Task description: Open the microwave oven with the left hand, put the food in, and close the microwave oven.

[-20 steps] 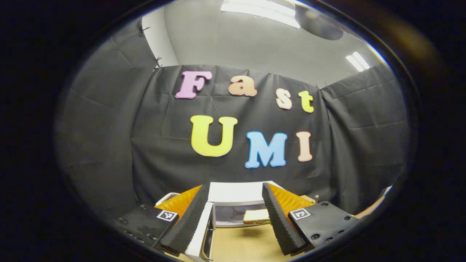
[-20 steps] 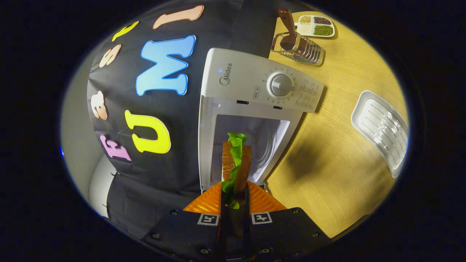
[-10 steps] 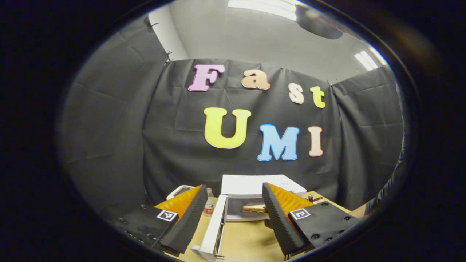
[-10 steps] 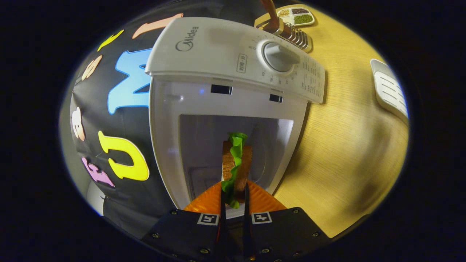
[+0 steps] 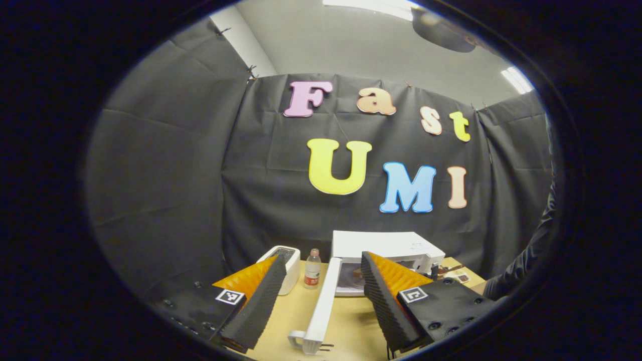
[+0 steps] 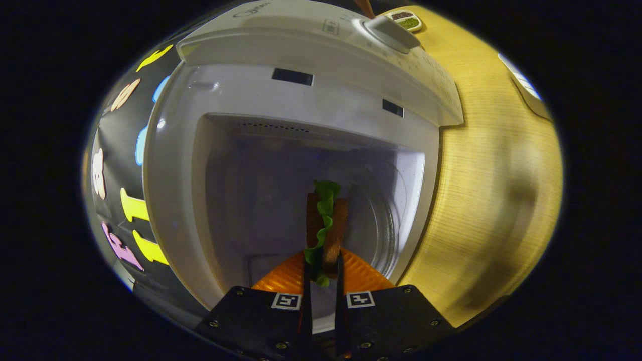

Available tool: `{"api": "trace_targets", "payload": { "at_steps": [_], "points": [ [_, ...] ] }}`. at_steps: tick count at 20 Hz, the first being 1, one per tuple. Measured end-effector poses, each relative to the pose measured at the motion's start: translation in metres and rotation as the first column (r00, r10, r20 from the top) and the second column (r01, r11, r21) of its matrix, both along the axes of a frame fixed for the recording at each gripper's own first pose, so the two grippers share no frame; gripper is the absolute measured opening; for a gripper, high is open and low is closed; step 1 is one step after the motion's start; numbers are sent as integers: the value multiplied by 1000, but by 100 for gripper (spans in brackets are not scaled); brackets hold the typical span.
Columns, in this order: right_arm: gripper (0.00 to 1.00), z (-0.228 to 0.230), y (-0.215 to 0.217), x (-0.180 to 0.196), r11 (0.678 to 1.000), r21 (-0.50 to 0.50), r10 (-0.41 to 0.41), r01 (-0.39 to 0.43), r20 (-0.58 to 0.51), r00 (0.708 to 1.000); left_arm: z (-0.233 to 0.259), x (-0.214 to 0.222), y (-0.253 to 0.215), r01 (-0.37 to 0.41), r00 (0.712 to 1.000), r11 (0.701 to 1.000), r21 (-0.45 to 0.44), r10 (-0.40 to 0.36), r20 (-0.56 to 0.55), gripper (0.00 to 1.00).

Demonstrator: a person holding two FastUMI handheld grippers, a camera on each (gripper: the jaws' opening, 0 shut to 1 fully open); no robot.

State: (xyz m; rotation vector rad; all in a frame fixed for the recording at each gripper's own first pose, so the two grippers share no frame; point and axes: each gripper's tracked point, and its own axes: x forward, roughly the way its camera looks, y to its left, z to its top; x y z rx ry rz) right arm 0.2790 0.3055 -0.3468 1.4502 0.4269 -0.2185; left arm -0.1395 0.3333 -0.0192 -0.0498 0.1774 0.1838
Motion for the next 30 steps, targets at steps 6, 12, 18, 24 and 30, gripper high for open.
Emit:
{"api": "trace_targets", "payload": {
  "at_steps": [6,12,18,24,30],
  "points": [
    [28,-16,1,7,998,-60,2,-5,-53,999,1,-8,4,-25,1000,1000,-2,25,0,96],
    [71,-23,0,-20,987,-114,100,-117,-146,984,12,5,-18,30,999,1000,-2,-30,29,97],
    [96,5,-10,-73,900,-326,267,-291,-117,957,10,18,-54,116,992,993,-11,-116,50,96],
    [97,45,-67,-140,560,-734,448,-384,-121,886,-5,27,-83,173,984,985,-10,-173,49,96],
    [97,114,-129,-192,303,-911,466,-280,-115,877,-30,42,-111,220,975,975,-39,-219,36,97]
  ]
}}
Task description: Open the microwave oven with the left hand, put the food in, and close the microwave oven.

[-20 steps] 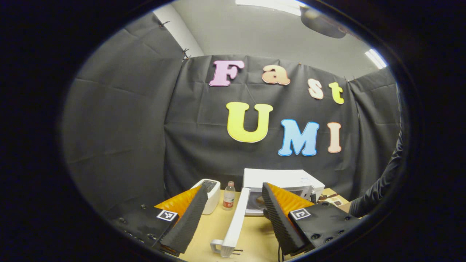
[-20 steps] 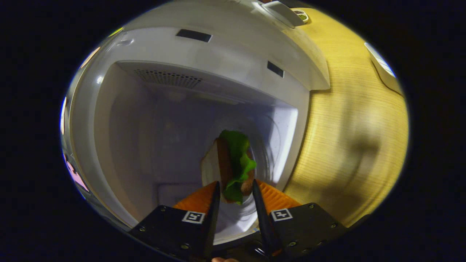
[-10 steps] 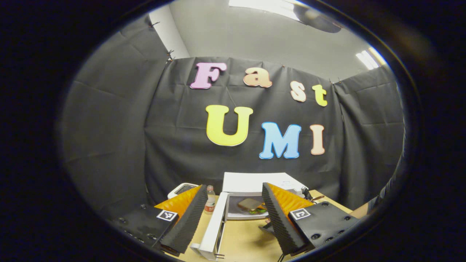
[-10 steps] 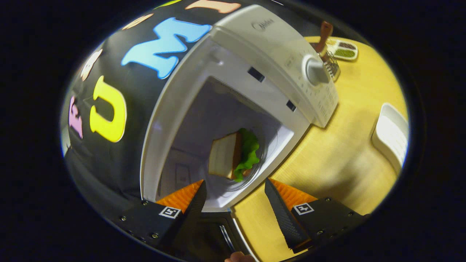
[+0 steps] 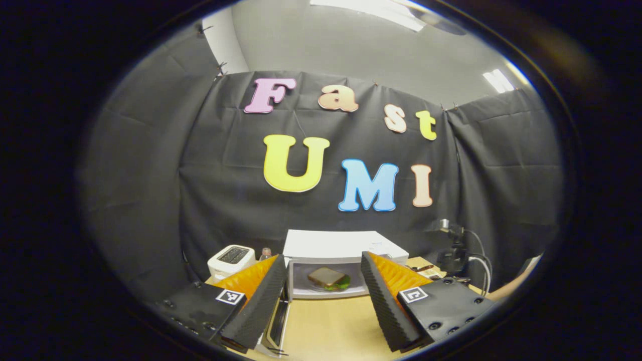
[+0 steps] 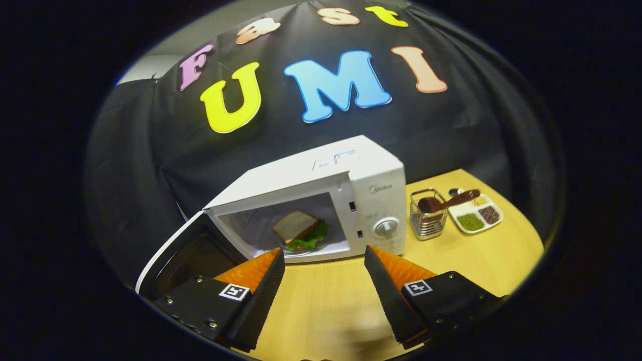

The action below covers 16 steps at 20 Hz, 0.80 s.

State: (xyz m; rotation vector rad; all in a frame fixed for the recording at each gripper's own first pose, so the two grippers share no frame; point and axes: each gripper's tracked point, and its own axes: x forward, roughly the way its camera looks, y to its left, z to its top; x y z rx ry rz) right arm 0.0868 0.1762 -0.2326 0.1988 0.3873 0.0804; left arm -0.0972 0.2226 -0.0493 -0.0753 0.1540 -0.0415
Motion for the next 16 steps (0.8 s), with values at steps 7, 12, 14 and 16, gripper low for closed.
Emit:
{"api": "trace_targets", "payload": {
  "at_steps": [7,12,14,16],
  "points": [
    [96,107,-29,-58,997,-64,-22,35,203,979,-6,16,-12,18,1000,1000,9,-18,1,95],
    [96,153,-49,-82,990,-110,-56,90,277,959,-3,20,-17,8,1000,999,38,-8,19,96],
    [96,164,-48,-90,988,-128,-46,88,304,952,-3,20,-21,14,1000,999,37,-14,19,96],
    [95,167,-45,-95,989,-130,-30,75,317,948,-7,14,-17,3,1000,999,41,-4,11,96]
  ]
}}
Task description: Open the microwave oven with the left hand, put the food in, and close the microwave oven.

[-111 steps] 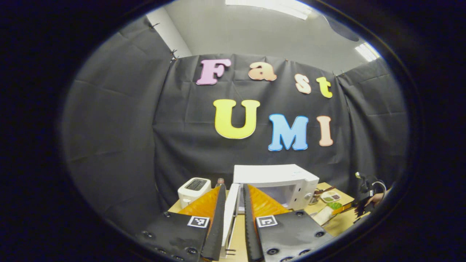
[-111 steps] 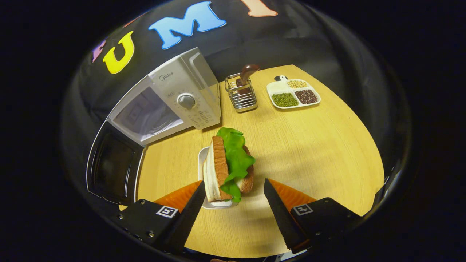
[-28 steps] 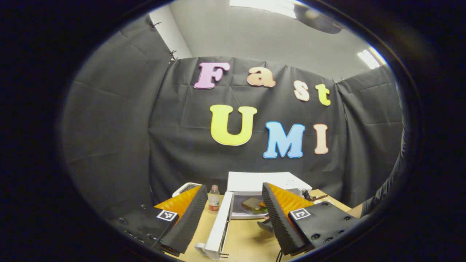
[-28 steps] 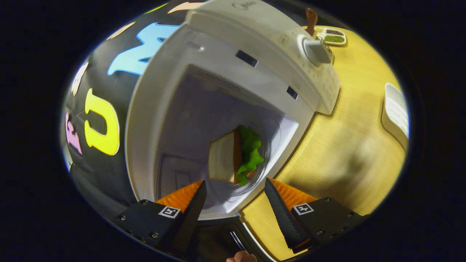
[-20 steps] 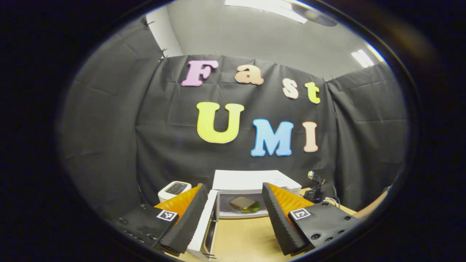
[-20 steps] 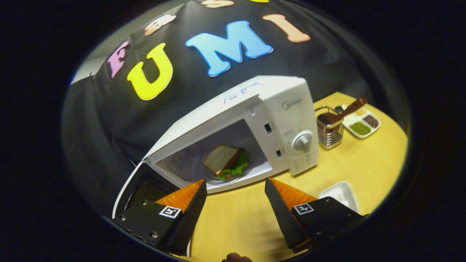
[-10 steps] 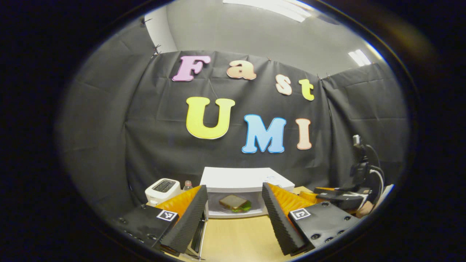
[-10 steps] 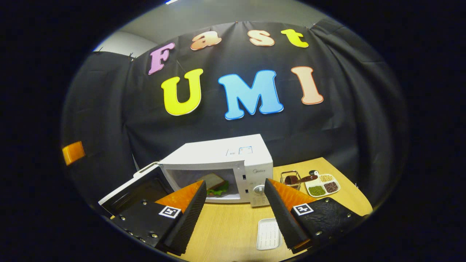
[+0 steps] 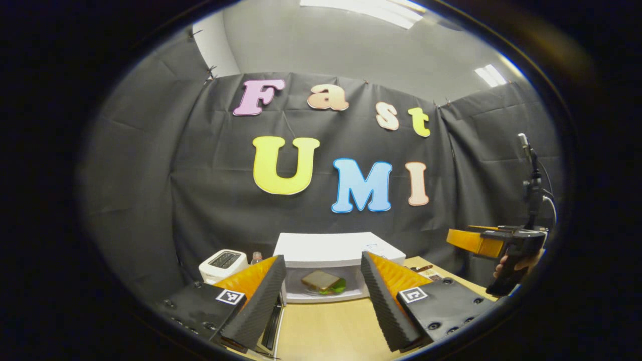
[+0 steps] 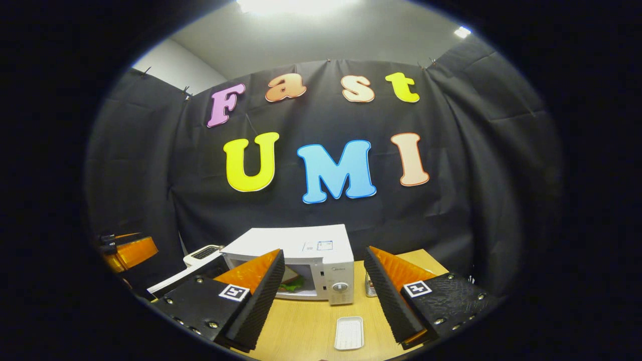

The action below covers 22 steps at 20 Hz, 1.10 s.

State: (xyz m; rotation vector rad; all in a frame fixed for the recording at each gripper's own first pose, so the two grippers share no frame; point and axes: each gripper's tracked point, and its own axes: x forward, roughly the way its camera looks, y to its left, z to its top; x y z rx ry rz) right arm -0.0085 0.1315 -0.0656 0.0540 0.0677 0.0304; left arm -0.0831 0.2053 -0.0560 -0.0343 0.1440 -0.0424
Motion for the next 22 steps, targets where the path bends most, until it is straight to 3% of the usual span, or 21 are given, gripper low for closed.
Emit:
{"api": "trace_targets", "payload": {
  "at_steps": [3,6,8,11,15,20,22],
  "points": [
    [96,-3,8,0,1000,12,17,-17,4,1000,-8,-9,1,11,1000,1000,3,-10,-24,94],
    [96,-2,19,1,999,34,36,-36,5,999,-18,-31,29,-30,998,998,60,33,-59,41],
    [96,-1,24,0,998,35,50,-50,9,999,-36,-44,37,-11,994,998,59,18,-111,7],
    [96,-6,31,0,996,39,75,-75,3,997,-54,-76,96,-103,978,988,113,121,-170,7],
    [96,-12,33,0,995,46,87,-87,-14,996,-90,-117,159,-207,940,972,114,230,-253,7],
    [95,-18,36,2,993,54,104,-102,-36,994,-144,-139,175,-250,903,968,5,235,-359,7],
    [96,-19,37,1,993,52,106,-104,-41,994,-155,-136,166,-238,902,971,-5,219,-373,7]
  ]
}}
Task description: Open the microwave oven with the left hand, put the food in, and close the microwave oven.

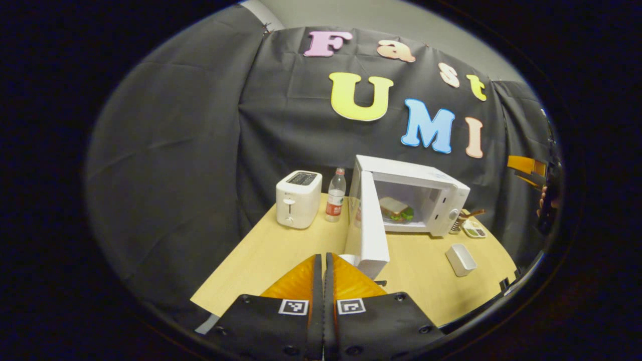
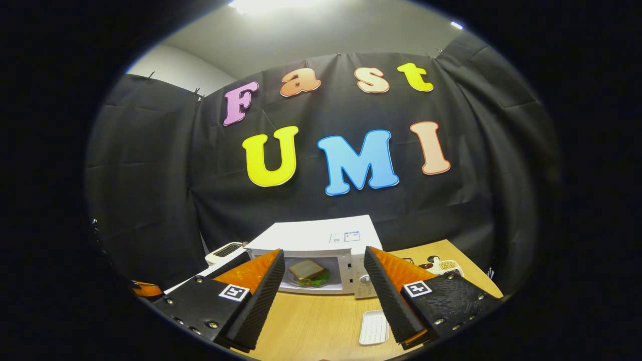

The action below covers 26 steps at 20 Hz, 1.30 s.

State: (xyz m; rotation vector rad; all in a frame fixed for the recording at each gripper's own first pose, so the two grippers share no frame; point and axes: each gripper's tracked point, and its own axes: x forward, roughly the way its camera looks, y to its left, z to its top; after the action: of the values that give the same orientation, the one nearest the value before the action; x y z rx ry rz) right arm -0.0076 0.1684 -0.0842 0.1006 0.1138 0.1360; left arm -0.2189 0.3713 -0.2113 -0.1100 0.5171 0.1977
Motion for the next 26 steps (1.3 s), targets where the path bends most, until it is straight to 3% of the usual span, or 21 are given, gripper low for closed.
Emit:
{"api": "trace_targets", "payload": {
  "at_steps": [4,11,15,26],
  "points": [
    [96,-3,-4,2,1000,-3,-8,8,-9,1000,-16,11,-20,54,998,998,18,-53,-34,7],
    [96,0,-20,4,999,-12,-33,33,0,999,-8,20,-86,165,986,986,-36,-166,-25,7],
    [96,-5,-30,7,999,-5,-50,50,-10,999,-11,38,-141,257,965,958,-128,-261,-12,7],
    [96,6,-83,14,993,-15,-114,114,19,993,-27,100,-238,409,908,896,-175,-418,-16,7]
  ]
}}
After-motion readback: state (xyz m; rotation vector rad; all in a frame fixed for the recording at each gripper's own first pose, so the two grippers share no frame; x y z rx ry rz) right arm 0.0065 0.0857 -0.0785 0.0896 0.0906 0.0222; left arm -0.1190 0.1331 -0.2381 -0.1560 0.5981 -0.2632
